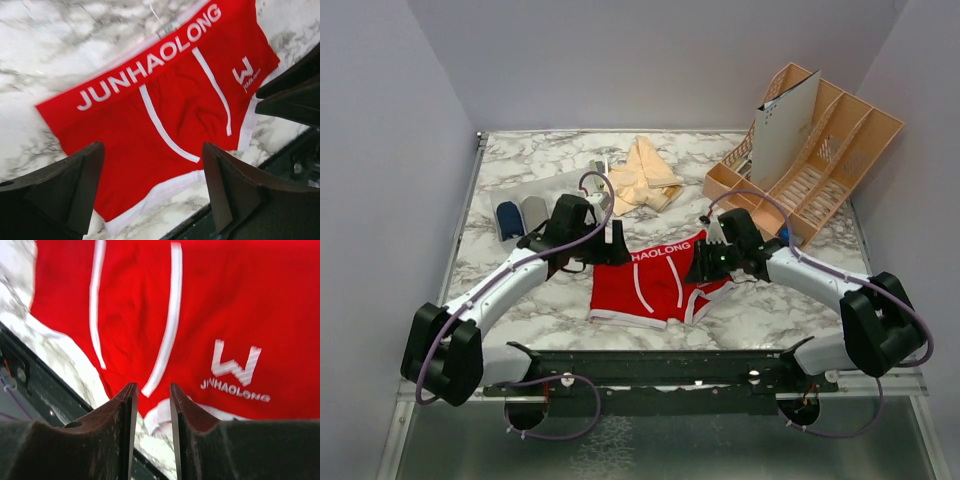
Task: Roll the underwear
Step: Flatten out the underwear at the center of the board.
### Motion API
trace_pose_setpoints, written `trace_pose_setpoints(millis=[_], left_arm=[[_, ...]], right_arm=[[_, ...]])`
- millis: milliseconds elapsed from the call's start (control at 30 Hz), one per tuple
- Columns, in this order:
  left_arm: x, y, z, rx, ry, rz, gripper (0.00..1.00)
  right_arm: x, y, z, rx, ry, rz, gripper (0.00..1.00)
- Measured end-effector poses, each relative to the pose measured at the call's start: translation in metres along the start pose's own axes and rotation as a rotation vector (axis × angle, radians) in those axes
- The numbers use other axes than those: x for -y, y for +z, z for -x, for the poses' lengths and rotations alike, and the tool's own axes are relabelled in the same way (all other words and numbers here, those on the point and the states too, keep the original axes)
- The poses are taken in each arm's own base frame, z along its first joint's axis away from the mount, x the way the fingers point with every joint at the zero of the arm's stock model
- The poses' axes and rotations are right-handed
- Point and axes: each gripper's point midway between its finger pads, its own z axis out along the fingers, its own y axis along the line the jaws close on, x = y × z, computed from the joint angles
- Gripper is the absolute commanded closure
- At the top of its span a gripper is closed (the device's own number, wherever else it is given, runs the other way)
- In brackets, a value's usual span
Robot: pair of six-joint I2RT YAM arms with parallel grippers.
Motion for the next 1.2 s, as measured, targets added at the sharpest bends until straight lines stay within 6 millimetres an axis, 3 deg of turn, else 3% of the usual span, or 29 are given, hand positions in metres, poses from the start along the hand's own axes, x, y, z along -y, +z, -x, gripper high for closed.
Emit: trace_pose_setpoints(millis=[100,267,667,800,1033,1200], left_arm=[[0.008,0.01,-0.026,-0.048,-0.057,-0.086,0.19],[0.008,0.022,-0.058,-0.132,-0.126,-0.127,0.2],[0.003,0.026,-0.075,-0.158,-0.16,-0.121,0.21],[0.003,0.027,-0.075,-0.158,-0.159,-0.119,0.21],[0.0,0.028,-0.077,-0.164,-0.162,-0.106,0.21],[0.0,0.029,-0.079,-0.17,-0.16,-0.1,0.21]], right_arm=[[0.007,0.007,-0.039,-0.097,0.068,0.018,0.65],[0.011,0.014,-0.057,-0.155,0.103,0.023,0.66],[0.028,0.009,-0.085,-0.237,0.14,-0.085,0.71],[0.018,-0.003,-0.091,-0.223,0.158,-0.074,0.61],[0.004,-0.015,-0.06,-0.036,0.245,-0.067,0.53],[0.018,-0.004,-0.083,-0.055,0.372,-0.106,0.52]])
